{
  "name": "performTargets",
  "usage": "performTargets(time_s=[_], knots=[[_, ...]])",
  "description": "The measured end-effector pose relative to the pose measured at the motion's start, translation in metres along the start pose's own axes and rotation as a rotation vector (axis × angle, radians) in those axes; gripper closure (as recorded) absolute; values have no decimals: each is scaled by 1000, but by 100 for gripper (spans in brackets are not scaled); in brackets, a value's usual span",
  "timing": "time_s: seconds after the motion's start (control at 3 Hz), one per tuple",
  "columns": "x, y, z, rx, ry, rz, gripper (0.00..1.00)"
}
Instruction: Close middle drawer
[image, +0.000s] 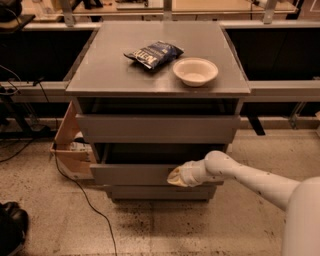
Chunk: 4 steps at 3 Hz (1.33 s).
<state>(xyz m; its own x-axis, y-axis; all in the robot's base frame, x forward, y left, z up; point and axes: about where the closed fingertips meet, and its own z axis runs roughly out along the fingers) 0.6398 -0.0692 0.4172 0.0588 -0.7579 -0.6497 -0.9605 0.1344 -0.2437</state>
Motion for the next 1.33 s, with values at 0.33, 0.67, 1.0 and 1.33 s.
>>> performTargets(time_s=[0.33, 0.67, 1.0, 1.33], knots=[[0, 0, 0, 0, 0, 0, 100], [-7, -15, 21, 11, -23, -32, 100], [-9, -18, 29, 20, -34, -44, 100], [-16, -30, 47, 50, -54, -73, 100]])
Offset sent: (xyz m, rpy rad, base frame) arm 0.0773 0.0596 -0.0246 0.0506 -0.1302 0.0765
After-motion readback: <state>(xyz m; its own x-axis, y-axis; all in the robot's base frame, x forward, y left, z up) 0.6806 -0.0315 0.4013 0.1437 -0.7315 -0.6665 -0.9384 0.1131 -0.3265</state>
